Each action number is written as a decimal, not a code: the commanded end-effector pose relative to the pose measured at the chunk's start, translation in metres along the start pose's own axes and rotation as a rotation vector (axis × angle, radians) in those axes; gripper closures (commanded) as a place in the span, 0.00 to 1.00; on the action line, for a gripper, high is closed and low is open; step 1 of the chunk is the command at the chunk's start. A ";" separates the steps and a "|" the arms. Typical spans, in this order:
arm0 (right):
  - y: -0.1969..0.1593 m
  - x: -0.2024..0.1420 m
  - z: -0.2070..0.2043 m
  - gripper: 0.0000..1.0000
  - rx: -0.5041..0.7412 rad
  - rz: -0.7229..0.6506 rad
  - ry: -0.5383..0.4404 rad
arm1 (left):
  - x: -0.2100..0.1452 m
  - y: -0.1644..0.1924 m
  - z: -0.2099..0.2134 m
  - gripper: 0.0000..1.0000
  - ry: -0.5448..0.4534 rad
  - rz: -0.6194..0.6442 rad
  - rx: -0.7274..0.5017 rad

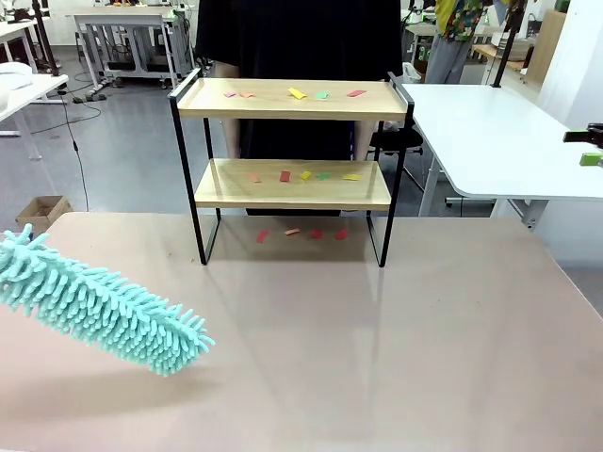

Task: Clean the shelf.
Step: Clean the specific section of the Shelf indicated by the human with the Duster.

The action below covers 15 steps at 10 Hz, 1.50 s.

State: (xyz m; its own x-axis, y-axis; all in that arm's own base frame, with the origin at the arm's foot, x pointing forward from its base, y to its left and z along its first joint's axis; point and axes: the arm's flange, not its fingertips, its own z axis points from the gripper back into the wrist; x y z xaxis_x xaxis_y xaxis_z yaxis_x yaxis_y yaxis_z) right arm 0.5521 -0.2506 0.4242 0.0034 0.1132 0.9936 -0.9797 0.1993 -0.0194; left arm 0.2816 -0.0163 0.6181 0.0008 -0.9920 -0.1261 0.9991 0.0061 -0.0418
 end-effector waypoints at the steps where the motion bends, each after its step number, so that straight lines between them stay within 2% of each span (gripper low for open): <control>1: 0.000 0.003 -0.001 0.00 0.002 0.007 -0.001 | -0.004 -0.005 0.005 0.87 0.017 -0.002 -0.011; 15: 0.000 0.003 -0.001 0.00 0.002 0.007 -0.001 | -0.004 -0.005 0.005 0.87 0.017 -0.002 -0.011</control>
State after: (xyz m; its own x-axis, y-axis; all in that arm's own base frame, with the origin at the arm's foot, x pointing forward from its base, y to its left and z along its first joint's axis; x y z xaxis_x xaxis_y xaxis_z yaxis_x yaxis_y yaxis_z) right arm 0.5521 -0.2506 0.4242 0.0034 0.1132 0.9936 -0.9797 0.1993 -0.0194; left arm 0.2787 -0.0148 0.6188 0.0021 -0.9912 -0.1323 0.9986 0.0091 -0.0526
